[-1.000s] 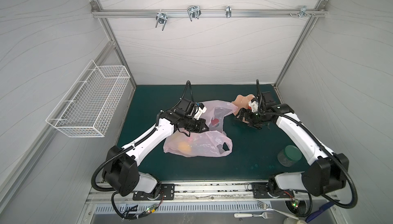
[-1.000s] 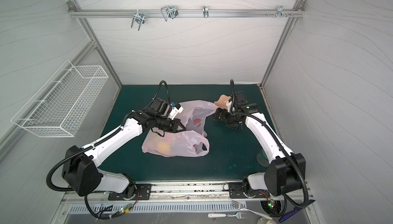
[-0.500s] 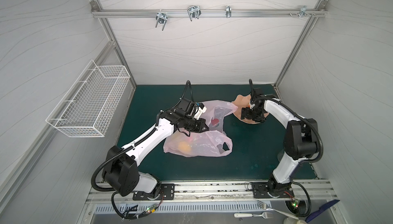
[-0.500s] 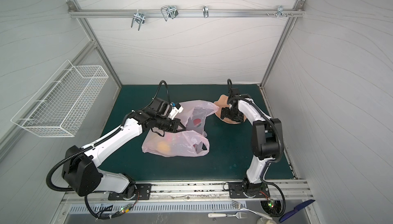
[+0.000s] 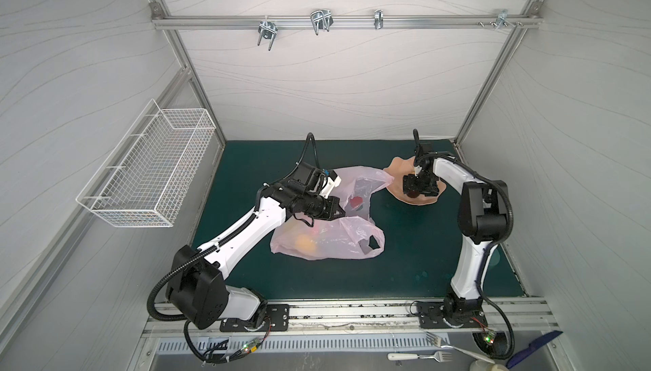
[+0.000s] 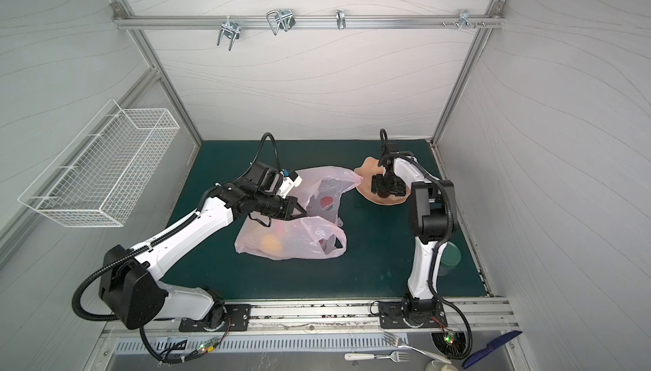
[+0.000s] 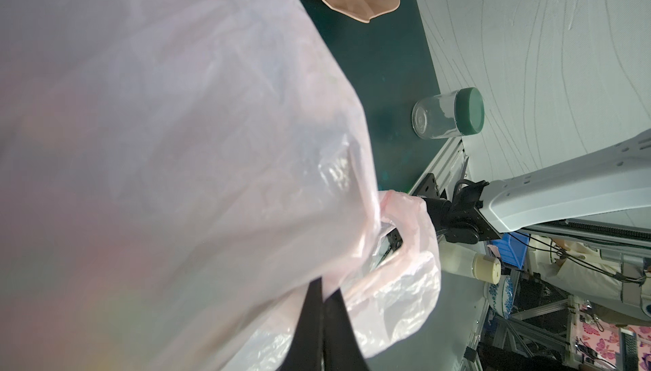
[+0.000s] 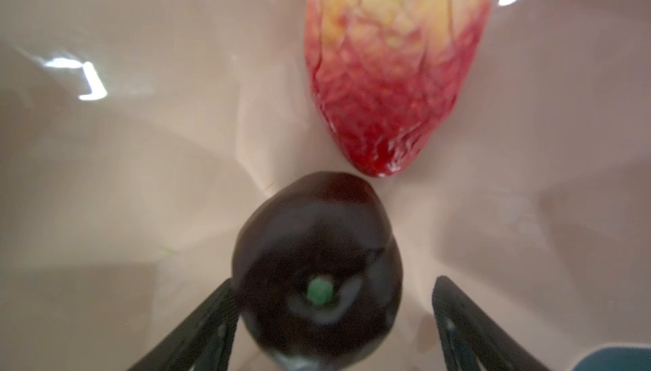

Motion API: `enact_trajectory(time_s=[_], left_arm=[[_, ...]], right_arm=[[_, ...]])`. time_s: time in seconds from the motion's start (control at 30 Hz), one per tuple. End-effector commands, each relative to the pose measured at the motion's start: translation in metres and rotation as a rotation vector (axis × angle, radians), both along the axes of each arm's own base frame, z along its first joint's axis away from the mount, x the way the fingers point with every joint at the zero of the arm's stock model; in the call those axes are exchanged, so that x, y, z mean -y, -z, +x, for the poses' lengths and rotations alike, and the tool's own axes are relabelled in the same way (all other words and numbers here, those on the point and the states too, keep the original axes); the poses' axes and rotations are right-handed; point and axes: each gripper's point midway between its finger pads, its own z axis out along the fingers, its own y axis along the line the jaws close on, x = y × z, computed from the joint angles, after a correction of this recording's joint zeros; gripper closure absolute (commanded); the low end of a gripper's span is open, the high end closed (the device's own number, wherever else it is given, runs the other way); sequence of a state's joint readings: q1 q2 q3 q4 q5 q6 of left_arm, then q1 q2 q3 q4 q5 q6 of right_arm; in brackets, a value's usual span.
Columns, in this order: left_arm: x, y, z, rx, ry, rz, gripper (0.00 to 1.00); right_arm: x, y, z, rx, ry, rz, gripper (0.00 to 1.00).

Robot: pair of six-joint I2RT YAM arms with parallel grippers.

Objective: Place the fruits into the plastic bag
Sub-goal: 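Move the right gripper over the bowl and lower onto the dark plum, then close the right gripper on the dark plum in the bowl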

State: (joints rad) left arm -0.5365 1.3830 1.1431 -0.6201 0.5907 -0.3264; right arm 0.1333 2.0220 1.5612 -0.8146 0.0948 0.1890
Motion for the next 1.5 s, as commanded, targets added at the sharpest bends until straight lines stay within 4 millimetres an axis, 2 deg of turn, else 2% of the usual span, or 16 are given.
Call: enact_trajectory(time_s=[0.0, 0.17, 0.33, 0.53, 0.6, 0.77, 1.0, 1.17, 1.3, 1.47], left_arm=[[-0.002, -0.01, -0.001, 0.021, -0.004, -0.012, 1.0], [-0.002, -0.006, -0.003, 0.004, -0.006, -0.014, 1.0], [-0.007, -0.005, -0.001, 0.008, -0.035, 0.016, 1.0], [-0.013, -0.006, -0.001, 0.019, -0.047, 0.056, 1.0], [-0.015, -0.005, -0.001, 0.028, -0.048, 0.074, 1.0], [-0.014, -0.003, 0.0, 0.033, -0.049, 0.065, 1.0], [-0.001, -0.007, -0.001, 0.031, -0.017, 0.034, 1.0], [-0.002, -0.002, -0.002, 0.029, -0.043, 0.028, 1.0], [-0.006, -0.003, -0.005, 0.045, -0.043, 0.035, 1.0], [-0.008, -0.003, -0.006, 0.052, -0.028, 0.052, 1.0]], right_arm=[[0.001, -0.001, 0.016, 0.019, -0.029, 0.014, 0.15], [-0.004, 0.002, 0.024, 0.018, -0.049, 0.049, 0.22], [-0.005, 0.007, 0.018, -0.009, -0.064, 0.06, 0.28], [-0.01, 0.004, 0.015, -0.016, -0.081, 0.087, 0.35], [-0.009, 0.002, 0.015, -0.015, -0.091, 0.085, 0.41], [-0.005, 0.002, 0.011, -0.026, -0.078, 0.098, 0.48], [-0.001, -0.015, 0.016, 0.0, -0.058, 0.101, 0.56], [-0.004, -0.026, 0.015, 0.018, -0.056, 0.125, 0.59], [-0.001, -0.049, 0.022, 0.068, -0.025, 0.171, 0.6], [0.004, -0.082, 0.024, 0.139, 0.06, 0.328, 0.61]])
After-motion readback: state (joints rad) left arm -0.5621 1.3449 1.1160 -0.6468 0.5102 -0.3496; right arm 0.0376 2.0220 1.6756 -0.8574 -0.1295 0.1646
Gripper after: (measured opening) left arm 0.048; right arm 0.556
